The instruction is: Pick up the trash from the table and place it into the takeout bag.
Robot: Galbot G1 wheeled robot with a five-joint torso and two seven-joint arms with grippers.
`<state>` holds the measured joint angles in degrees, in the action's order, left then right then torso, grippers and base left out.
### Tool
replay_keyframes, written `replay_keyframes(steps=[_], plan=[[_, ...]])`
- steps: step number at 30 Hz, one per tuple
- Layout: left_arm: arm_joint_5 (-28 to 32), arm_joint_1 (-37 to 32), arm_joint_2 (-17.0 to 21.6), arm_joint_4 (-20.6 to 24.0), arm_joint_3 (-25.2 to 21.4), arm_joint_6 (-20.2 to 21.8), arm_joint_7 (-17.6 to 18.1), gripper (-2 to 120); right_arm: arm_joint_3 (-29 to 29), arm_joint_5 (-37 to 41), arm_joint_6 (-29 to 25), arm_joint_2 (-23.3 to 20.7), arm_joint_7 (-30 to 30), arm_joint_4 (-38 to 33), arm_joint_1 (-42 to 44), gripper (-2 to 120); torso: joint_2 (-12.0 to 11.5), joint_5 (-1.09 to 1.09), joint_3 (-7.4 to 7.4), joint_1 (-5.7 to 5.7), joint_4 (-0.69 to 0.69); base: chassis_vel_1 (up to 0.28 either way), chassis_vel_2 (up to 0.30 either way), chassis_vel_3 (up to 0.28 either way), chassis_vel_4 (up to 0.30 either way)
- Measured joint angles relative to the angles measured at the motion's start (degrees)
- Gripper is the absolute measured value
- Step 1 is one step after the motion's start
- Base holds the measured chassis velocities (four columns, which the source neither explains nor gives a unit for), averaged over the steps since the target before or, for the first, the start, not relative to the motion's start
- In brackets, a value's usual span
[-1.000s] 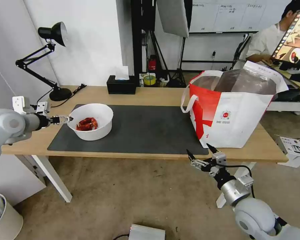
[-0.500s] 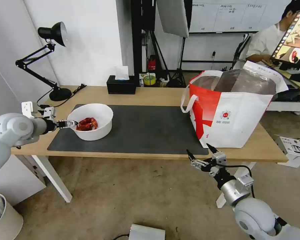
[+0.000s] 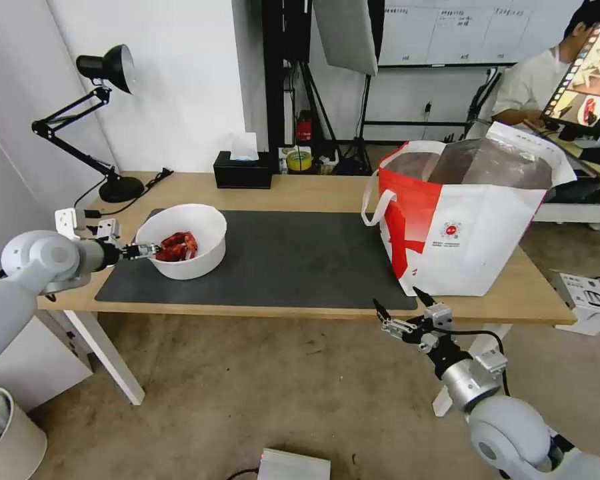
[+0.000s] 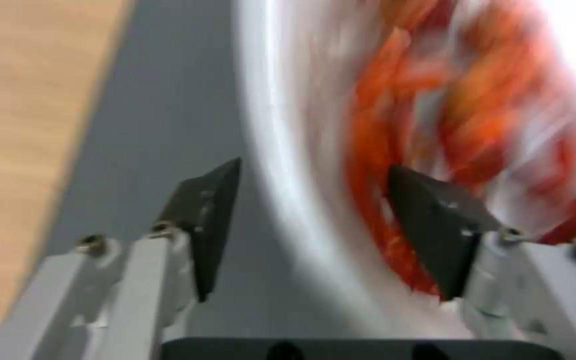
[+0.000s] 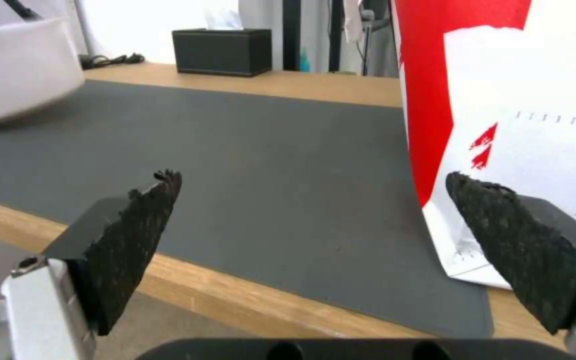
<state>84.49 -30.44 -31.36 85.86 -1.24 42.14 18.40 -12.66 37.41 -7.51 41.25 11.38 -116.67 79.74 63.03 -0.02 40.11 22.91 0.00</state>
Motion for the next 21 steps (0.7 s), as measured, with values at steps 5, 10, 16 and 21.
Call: replay_keyframes(steps=[5, 10, 16, 21], plan=[[-0.14, 0.23, -0.23, 0.00, 0.61, 0.02, 0.19, 39, 0.00, 0.00, 0.00, 0.00, 0.00, 0.00, 0.00, 100, 0.00, 0.03, 0.00, 0.01, 0.00, 0.000, 0.000, 0.000, 0.000], [-0.21, 0.53, -0.29, 0.37, 0.88, 0.02, 0.69, 21, -0.01, 0.00, 0.00, -0.01, 0.00, 0.00, 0.00, 100, 0.00, 0.02, 0.00, 0.01, 0.00, 0.000, 0.000, 0.000, 0.000], [-0.18, 0.82, -0.70, 1.10, 1.04, 0.01, 1.71, 0, 0.00, 0.00, 0.00, 0.00, 0.00, 0.00, 0.00, 100, 0.00, 0.03, 0.00, 0.00, -0.01, 0.000, 0.000, 0.000, 0.000], [0.17, 0.84, -0.64, 1.62, 1.11, -0.01, 2.12, 0, 0.00, 0.00, 0.00, 0.00, 0.00, 0.00, 0.00, 100, 0.00, 0.02, 0.00, 0.00, 0.00, 0.000, 0.000, 0.000, 0.000]])
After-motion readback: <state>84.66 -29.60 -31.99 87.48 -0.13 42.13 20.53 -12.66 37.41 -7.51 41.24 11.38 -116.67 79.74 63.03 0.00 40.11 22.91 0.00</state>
